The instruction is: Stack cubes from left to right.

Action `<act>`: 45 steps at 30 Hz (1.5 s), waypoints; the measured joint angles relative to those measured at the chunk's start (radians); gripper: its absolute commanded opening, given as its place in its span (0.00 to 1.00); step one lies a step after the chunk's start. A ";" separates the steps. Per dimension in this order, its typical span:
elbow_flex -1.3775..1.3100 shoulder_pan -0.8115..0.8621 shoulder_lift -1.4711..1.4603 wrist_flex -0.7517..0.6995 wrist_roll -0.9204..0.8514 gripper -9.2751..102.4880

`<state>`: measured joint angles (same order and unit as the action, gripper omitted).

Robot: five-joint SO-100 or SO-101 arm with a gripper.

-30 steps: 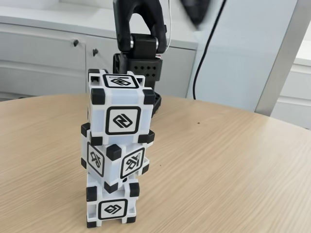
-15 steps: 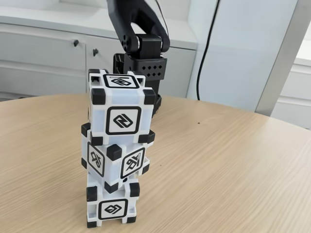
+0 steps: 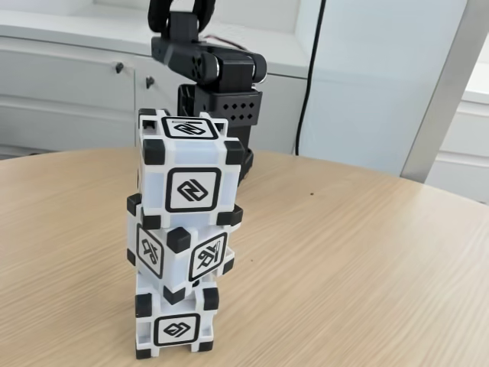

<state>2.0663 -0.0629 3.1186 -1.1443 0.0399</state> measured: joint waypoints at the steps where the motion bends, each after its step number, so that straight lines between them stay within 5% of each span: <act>1: 0.064 0.000 0.003 0.049 -0.002 0.08; 8: 0.451 0.000 -0.003 0.360 -0.006 0.08; 17: 0.755 0.003 -0.015 0.397 -0.018 0.08; 27: 0.776 0.003 0.003 0.114 -0.003 0.08; 45: 0.776 0.009 0.006 0.009 0.025 0.08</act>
<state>2.8425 -0.0537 3.1247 -1.1351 0.0644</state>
